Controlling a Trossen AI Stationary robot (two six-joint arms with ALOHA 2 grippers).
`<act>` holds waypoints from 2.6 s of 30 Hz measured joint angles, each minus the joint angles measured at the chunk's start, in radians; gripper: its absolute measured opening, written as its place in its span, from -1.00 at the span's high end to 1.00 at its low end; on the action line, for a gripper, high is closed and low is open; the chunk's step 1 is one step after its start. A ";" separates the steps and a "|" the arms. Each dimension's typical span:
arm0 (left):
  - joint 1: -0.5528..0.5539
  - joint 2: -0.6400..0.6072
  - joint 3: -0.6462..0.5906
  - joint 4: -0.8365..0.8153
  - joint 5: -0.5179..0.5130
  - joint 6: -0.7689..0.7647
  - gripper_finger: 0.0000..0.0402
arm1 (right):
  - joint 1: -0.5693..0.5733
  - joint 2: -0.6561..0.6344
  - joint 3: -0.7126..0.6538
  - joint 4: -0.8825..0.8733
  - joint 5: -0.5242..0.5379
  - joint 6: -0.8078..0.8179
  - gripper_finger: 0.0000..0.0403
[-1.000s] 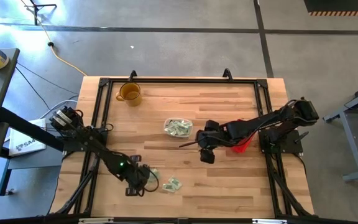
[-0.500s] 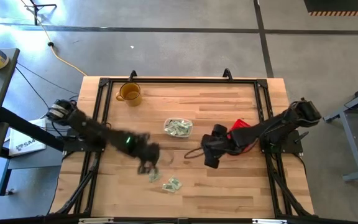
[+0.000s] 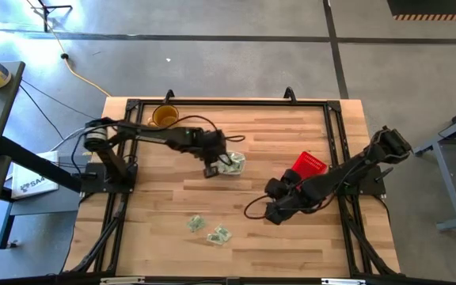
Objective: Pick and place items into bin
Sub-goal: Put the white stevia packet into the transparent bin
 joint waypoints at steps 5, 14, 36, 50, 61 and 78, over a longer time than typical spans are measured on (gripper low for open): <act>0.013 0.092 0.068 0.015 0.014 0.002 0.75 | -0.050 0.000 0.000 0.067 -0.002 -0.043 -0.58; -0.029 0.050 0.204 -0.251 -0.008 -0.078 0.24 | -0.233 0.000 0.000 0.314 -0.122 -0.280 -0.57; -0.401 -0.651 -0.101 -0.443 -0.262 -0.848 0.21 | -0.605 0.159 0.002 0.526 -0.428 -0.544 0.88; -0.433 -0.665 -0.146 -0.357 -0.309 -0.924 0.25 | -0.590 0.301 0.043 0.621 -0.432 -0.692 0.99; -0.435 -0.655 -0.145 -0.350 -0.203 -0.865 0.25 | -0.554 0.287 0.214 0.299 -0.433 -0.801 0.96; -0.527 -0.137 -0.145 -0.167 0.143 -1.112 -0.32 | -0.217 0.148 0.046 0.043 -0.302 -0.670 -0.08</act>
